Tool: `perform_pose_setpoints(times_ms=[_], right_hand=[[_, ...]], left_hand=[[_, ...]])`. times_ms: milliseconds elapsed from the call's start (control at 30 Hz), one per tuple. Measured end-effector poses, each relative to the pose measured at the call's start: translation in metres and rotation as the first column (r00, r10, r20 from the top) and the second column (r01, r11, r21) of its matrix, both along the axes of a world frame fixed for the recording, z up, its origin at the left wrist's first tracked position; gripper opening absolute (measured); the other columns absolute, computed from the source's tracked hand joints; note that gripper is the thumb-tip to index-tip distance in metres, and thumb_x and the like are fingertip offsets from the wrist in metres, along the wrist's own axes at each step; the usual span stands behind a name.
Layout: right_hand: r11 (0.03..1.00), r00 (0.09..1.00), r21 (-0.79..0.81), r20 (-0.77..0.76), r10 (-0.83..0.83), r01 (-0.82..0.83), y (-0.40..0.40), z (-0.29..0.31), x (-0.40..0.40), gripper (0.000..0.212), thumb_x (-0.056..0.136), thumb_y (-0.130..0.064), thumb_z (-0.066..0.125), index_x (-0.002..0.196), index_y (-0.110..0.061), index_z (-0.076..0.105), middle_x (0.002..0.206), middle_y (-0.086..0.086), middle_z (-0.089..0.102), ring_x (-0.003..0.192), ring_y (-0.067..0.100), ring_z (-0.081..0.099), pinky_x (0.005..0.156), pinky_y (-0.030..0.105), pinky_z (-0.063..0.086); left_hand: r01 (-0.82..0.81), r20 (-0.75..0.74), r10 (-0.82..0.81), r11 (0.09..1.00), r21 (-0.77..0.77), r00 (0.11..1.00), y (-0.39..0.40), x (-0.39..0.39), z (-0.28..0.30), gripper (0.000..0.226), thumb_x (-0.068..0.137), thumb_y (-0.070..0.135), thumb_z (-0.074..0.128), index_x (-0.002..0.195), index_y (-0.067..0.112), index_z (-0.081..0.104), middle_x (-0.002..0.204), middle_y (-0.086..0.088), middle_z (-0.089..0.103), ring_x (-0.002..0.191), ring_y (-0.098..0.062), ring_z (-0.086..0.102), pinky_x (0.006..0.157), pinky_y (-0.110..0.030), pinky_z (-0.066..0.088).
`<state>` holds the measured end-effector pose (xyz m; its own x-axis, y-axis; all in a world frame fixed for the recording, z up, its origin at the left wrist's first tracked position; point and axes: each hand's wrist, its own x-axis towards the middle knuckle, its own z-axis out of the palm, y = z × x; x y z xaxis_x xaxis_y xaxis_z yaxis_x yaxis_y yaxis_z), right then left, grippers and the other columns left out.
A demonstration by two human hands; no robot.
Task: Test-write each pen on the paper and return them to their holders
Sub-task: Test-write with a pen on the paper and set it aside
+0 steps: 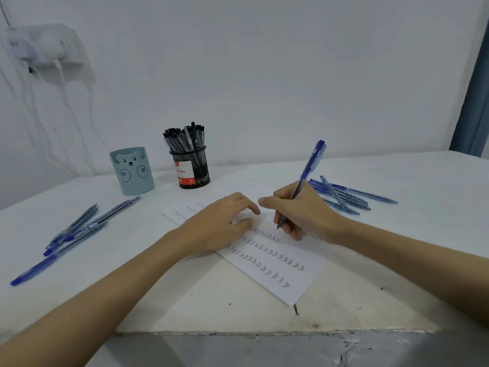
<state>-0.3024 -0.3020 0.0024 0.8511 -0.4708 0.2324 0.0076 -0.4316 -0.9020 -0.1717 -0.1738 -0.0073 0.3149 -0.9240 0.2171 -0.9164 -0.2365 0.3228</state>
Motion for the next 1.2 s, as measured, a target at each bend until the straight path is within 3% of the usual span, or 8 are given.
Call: perform_pose_setpoints(times_ms=[133, 233, 367, 433, 567, 800, 1033, 1200], right_hand=[[0.999, 0.999, -0.054, 0.039, 0.006, -0.004, 0.001, -0.007, 0.003, 0.054, 0.08, -0.01, 0.069, 0.036, -0.015, 0.037, 0.037, 0.001, 0.047, 0.034, 0.016, 0.042, 0.035, 0.019, 0.03], [0.995, 0.998, -0.094, 0.053, 0.045, -0.04, 0.004, -0.012, 0.007, 0.056, 0.077, 0.003, 0.063, 0.031, -0.018, 0.039, 0.033, -0.004, 0.043, 0.036, 0.013, 0.042, 0.037, 0.015, 0.034], [0.994, 0.996, -0.085, 0.058, 0.074, -0.069, -0.004, -0.01, 0.008, 0.048, 0.075, 0.007, 0.06, 0.038, -0.01, 0.036, 0.037, 0.006, 0.036, 0.033, 0.012, 0.044, 0.033, 0.015, 0.028], [0.994, 0.996, -0.089, 0.066, 0.067, -0.061, -0.008, -0.011, 0.007, 0.047, 0.074, 0.008, 0.059, 0.038, -0.01, 0.034, 0.036, 0.004, 0.032, 0.034, 0.014, 0.047, 0.032, 0.015, 0.028], [0.989, 0.99, -0.118, 0.098, 0.103, -0.091, -0.006, -0.013, 0.008, 0.049, 0.072, 0.006, 0.059, 0.036, -0.014, 0.033, 0.03, -0.007, 0.031, 0.05, 0.03, 0.049, 0.032, 0.017, 0.029], [0.983, 0.991, -0.145, 0.046, 0.125, -0.117, -0.004, -0.013, 0.008, 0.05, 0.07, 0.002, 0.059, 0.03, -0.018, 0.037, 0.033, -0.004, 0.041, 0.031, 0.015, 0.042, 0.033, 0.015, 0.03], [0.984, 0.993, -0.15, 0.056, 0.106, -0.097, -0.005, -0.014, 0.01, 0.055, 0.073, 0.008, 0.056, 0.032, -0.018, 0.029, 0.03, -0.007, 0.029, 0.05, 0.028, 0.049, 0.032, 0.014, 0.028], [0.973, 0.994, -0.208, 0.027, 0.107, -0.1, -0.005, -0.014, 0.009, 0.054, 0.073, 0.007, 0.056, 0.036, -0.018, 0.025, 0.032, -0.007, 0.022, 0.042, 0.021, 0.047, 0.032, 0.015, 0.026]], left_hand=[[0.053, -0.025, -0.056, 0.994, -0.091, 0.998, -0.013, 0.002, -0.008, 0.019, 0.092, 0.029, 0.052, 0.108, 0.023, 0.06, 0.104, 0.014, 0.051, 0.096, -0.006, 0.052, 0.086, -0.036, 0.045], [0.074, -0.052, -0.082, 0.988, -0.137, 0.995, -0.014, 0.005, -0.015, 0.035, 0.085, 0.043, 0.047, 0.108, 0.022, 0.063, 0.104, 0.013, 0.054, 0.099, -0.003, 0.052, 0.087, -0.031, 0.045], [0.114, -0.07, -0.125, 0.982, -0.15, 0.99, -0.011, 0.01, -0.015, 0.034, 0.08, 0.057, 0.041, 0.102, 0.038, 0.059, 0.106, 0.018, 0.055, 0.098, 0.001, 0.054, 0.085, -0.018, 0.043], [0.118, -0.071, -0.13, 0.982, -0.146, 0.989, -0.013, 0.013, -0.015, 0.023, 0.079, 0.057, 0.044, 0.098, 0.048, 0.055, 0.106, 0.019, 0.055, 0.1, 0.003, 0.053, 0.083, -0.011, 0.039], [0.116, -0.089, -0.13, 0.983, -0.144, 0.988, -0.014, 0.015, -0.015, 0.031, 0.074, 0.061, 0.043, 0.1, 0.049, 0.055, 0.109, 0.02, 0.055, 0.102, 0.003, 0.053, 0.086, -0.011, 0.039], [0.085, -0.133, -0.103, 0.987, -0.134, 0.986, -0.014, 0.015, -0.017, 0.035, 0.078, 0.053, 0.051, 0.108, 0.037, 0.061, 0.111, 0.019, 0.053, 0.103, 0.006, 0.05, 0.086, -0.008, 0.036], [0.04, -0.118, -0.056, 0.99, -0.132, 0.991, -0.012, 0.017, -0.016, 0.023, 0.086, 0.039, 0.062, 0.107, 0.032, 0.062, 0.111, 0.016, 0.054, 0.096, 0.009, 0.048, 0.075, -0.003, 0.031], [0.025, -0.128, -0.034, 0.997, -0.072, 0.991, -0.007, 0.017, -0.011, 0.026, 0.085, 0.047, 0.058, 0.109, 0.037, 0.06, 0.114, 0.021, 0.053, 0.107, 0.007, 0.048, 0.089, -0.006, 0.034]])
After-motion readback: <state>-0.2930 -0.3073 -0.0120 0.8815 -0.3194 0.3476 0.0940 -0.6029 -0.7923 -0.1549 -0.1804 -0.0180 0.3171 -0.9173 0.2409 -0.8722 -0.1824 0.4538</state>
